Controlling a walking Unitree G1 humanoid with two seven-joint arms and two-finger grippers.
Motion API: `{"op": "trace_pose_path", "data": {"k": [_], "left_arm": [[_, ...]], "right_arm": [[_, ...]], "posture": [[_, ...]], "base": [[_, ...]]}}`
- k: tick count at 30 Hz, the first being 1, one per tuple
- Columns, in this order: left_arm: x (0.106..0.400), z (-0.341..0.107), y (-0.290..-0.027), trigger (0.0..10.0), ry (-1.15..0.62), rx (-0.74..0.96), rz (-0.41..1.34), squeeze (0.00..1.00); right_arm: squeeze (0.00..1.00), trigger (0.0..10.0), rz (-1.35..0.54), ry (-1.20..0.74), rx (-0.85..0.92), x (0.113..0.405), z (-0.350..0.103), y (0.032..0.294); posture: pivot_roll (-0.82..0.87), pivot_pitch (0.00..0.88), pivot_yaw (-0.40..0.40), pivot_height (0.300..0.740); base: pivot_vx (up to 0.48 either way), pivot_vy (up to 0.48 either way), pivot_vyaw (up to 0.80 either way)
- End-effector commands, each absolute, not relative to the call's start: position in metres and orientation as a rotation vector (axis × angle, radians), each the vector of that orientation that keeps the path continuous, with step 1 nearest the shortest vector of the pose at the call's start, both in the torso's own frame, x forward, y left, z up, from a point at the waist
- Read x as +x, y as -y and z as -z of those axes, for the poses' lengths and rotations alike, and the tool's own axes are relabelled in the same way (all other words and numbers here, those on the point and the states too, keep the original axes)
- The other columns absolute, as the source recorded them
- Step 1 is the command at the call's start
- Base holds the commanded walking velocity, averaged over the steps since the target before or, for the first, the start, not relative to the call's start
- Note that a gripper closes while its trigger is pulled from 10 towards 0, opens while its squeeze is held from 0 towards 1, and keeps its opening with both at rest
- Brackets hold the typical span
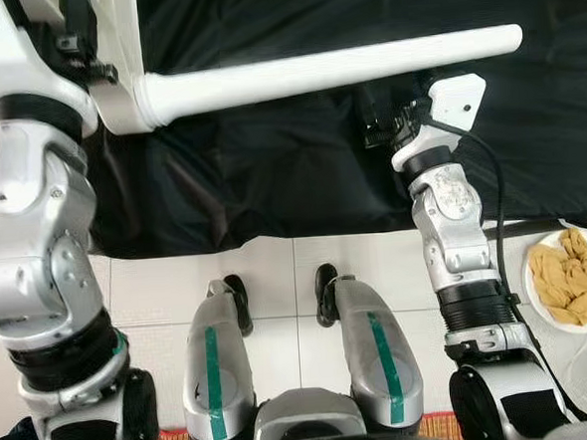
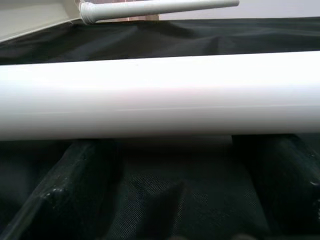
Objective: Building children table
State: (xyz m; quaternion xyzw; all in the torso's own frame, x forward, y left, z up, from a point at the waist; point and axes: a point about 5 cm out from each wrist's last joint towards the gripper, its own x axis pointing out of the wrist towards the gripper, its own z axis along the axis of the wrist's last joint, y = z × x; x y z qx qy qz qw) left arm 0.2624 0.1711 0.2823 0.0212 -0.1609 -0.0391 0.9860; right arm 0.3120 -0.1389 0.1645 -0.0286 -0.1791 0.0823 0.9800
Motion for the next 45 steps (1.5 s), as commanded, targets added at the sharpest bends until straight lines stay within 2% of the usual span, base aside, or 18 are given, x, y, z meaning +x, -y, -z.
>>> {"op": "trace_pose_path", "data": {"k": [1,3,6,9,10,13,14,18,22,24,25,26,27,32,33,40,41,45], "left_arm": [[0.247,-0.282,-0.121,10.0,0.318,0.167,0.663,0.0],[0.247,-0.282,-0.121,10.0,0.318,0.167,0.663,0.0],[0.249,-0.283,-0.12,10.0,0.311,0.174,0.693,0.0],[0.25,-0.283,-0.12,10.0,0.306,0.173,0.695,0.0],[0.252,-0.284,-0.121,10.0,0.306,0.172,0.697,0.0],[0.252,-0.284,-0.121,10.0,0.302,0.166,0.693,0.0],[0.253,-0.285,-0.122,10.0,0.303,0.164,0.687,0.0],[0.254,-0.286,-0.123,10.0,0.303,0.163,0.683,0.0],[0.256,-0.285,-0.123,10.0,0.279,0.12,0.695,0.0],[0.256,-0.285,-0.122,10.0,0.274,0.114,0.702,0.04],[0.256,-0.285,-0.121,10.0,0.268,0.112,0.708,0.84],[0.256,-0.285,-0.121,10.0,0.268,0.112,0.708,0.84],[0.257,-0.284,-0.121,10.0,0.258,0.113,0.715,1.0],[0.257,-0.284,-0.123,10.0,0.254,0.099,0.72,1.0],[0.257,-0.281,-0.125,10.0,0.234,0.098,0.704,1.0],[0.258,-0.277,-0.127,10.0,0.196,0.121,0.69,1.0],[0.257,-0.278,-0.126,10.0,0.202,0.113,0.696,0.0],[0.254,-0.276,-0.127,10.0,0.184,0.11,0.721,0.0]], "right_arm": [[0.0,10.0,-0.008,0.306,-0.024,0.317,-0.155,0.151],[0.0,10.0,-0.008,0.306,-0.024,0.317,-0.155,0.151],[0.0,10.0,0.303,0.227,-0.005,0.298,-0.133,0.18],[0.0,10.0,0.349,0.204,0.009,0.287,-0.125,0.182],[0.0,10.0,0.309,0.178,0.016,0.266,-0.116,0.174],[0.0,10.0,0.27,0.164,0.028,0.258,-0.114,0.168],[0.0,10.0,0.196,0.16,0.033,0.246,-0.113,0.16],[0.0,10.0,0.149,0.161,0.039,0.238,-0.113,0.154],[0.0,10.0,-0.005,0.21,-0.02,0.217,-0.119,0.143],[0.0,10.0,-0.028,0.215,-0.038,0.211,-0.119,0.143],[0.0,10.0,-0.014,0.216,-0.035,0.205,-0.121,0.145],[0.0,10.0,-0.014,0.216,-0.035,0.205,-0.121,0.145],[0.0,10.0,0.001,0.225,-0.036,0.196,-0.125,0.147],[0.0,10.0,0.02,0.25,-0.066,0.181,-0.134,0.147],[0.0,10.0,-0.023,0.292,-0.109,0.165,-0.145,0.141],[0.0,10.0,-0.076,0.327,-0.159,0.153,-0.154,0.137],[0.0,10.0,-0.077,0.349,-0.172,0.154,-0.159,0.138],[0.0,10.0,-0.059,0.426,-0.172,0.169,-0.177,0.141]], "posture": [[0.17,0.219,0.067,0.74],[0.17,0.219,0.067,0.74],[0.15,0.225,0.079,0.74],[0.15,0.225,0.079,0.74],[0.15,0.229,0.083,0.74],[0.14,0.23,0.084,0.74],[0.13,0.235,0.09,0.74],[0.13,0.235,0.093,0.74],[0.11,0.243,0.111,0.74],[0.11,0.244,0.116,0.74],[0.11,0.246,0.121,0.74],[0.11,0.246,0.121,0.74],[0.11,0.246,0.124,0.74],[0.11,0.251,0.127,0.74],[0.11,0.26,0.132,0.74],[0.1,0.264,0.132,0.74],[0.1,0.267,0.133,0.74],[0.1,0.267,0.132,0.74]], "base": [[0.0,0.0,0.0],[0.0,0.0,0.0],[0.0,0.0,0.0],[0.0,0.0,0.0],[0.0,0.0,0.0],[0.0,0.0,0.0],[0.0,0.0,0.0],[0.0,0.0,0.0],[0.0,0.0,0.0],[0.0,0.0,0.0],[0.0,0.0,0.0],[0.0,0.0,0.0],[0.0,0.0,0.0],[0.0,0.0,0.0],[0.0,0.0,0.0],[0.0,0.0,0.0],[0.0,0.0,0.0],[0.0,0.0,0.0]]}}
